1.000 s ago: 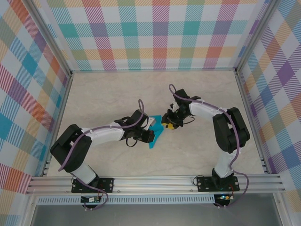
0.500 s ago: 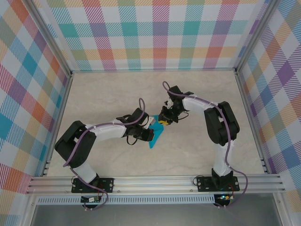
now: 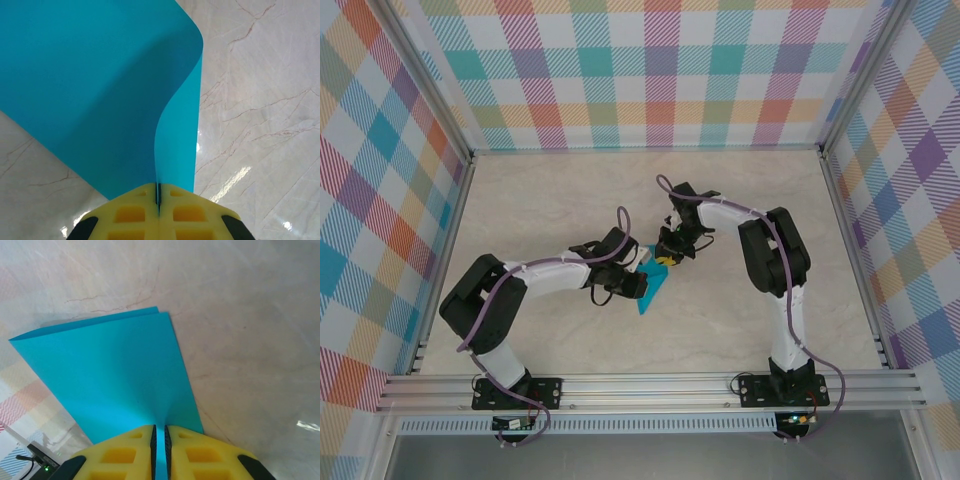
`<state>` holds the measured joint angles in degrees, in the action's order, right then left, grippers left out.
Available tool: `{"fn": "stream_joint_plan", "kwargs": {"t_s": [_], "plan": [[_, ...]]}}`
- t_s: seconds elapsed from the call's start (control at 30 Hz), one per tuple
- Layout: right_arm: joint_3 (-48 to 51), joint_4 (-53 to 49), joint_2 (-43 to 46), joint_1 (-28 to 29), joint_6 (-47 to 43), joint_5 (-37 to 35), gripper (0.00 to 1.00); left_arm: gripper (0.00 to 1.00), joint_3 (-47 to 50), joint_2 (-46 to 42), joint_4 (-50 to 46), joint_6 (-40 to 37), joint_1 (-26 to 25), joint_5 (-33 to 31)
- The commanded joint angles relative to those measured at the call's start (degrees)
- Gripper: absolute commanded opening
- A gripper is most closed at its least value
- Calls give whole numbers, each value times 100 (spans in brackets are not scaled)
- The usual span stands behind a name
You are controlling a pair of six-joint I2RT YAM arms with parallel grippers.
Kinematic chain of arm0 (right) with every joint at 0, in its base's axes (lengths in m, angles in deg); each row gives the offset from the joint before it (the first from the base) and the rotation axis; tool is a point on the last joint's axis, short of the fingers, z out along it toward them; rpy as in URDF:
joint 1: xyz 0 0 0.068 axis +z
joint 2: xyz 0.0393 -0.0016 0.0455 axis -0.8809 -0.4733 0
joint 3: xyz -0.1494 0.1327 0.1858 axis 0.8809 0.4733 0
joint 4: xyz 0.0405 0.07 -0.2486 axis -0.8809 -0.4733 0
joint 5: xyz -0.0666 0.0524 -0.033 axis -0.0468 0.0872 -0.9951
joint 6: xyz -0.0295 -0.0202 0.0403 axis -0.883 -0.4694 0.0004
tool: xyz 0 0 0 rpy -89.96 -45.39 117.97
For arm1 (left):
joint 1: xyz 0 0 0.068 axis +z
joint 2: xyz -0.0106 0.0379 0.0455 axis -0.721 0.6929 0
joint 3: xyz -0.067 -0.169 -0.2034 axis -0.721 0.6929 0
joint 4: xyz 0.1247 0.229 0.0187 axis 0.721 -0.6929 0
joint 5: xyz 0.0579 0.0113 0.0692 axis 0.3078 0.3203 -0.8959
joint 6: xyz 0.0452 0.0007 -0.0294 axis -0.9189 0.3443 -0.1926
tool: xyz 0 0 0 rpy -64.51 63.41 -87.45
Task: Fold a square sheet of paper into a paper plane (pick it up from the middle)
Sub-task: Third fold the triangle at the center of the table.
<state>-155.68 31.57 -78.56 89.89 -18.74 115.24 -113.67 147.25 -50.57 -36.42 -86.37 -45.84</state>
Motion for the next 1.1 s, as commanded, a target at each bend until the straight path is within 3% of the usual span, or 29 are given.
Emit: {"fn": "stream_joint_plan", "kwargs": {"t_s": [0.0,1.07], "plan": [[-130,-349,-144,29,-255,-308,15,1,-194,103,-318,-142,116,-106],[-16,-355,-209,25,-231,-258,15,4,-457,430,-414,-160,217,-133]]}}
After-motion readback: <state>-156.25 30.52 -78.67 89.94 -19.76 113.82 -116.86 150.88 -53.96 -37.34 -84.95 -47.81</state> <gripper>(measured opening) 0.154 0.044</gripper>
